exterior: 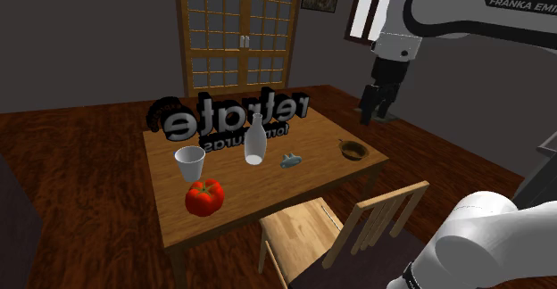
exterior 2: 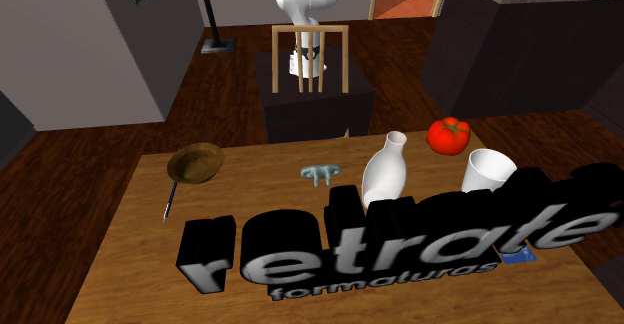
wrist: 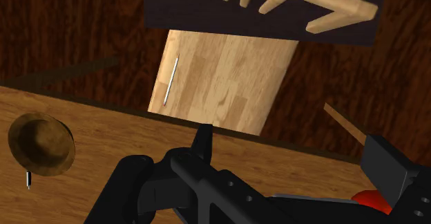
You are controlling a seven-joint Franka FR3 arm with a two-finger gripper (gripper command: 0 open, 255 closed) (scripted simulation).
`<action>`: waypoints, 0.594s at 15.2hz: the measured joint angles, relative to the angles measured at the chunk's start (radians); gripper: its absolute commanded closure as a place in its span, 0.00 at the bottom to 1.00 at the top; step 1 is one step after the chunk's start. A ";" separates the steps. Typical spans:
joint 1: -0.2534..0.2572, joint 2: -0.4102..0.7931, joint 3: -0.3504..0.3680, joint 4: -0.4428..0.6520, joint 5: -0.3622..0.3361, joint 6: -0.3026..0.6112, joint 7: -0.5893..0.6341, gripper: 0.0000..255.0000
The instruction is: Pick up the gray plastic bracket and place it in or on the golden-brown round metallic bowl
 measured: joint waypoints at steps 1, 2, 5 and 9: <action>0.000 0.000 0.000 0.000 0.000 0.000 0.000 0.00; -0.001 0.010 0.000 -0.007 0.000 0.017 0.001 0.00; -0.006 0.067 -0.007 -0.032 -0.004 0.100 0.000 0.00; -0.012 0.167 -0.016 -0.058 -0.007 0.232 0.002 0.00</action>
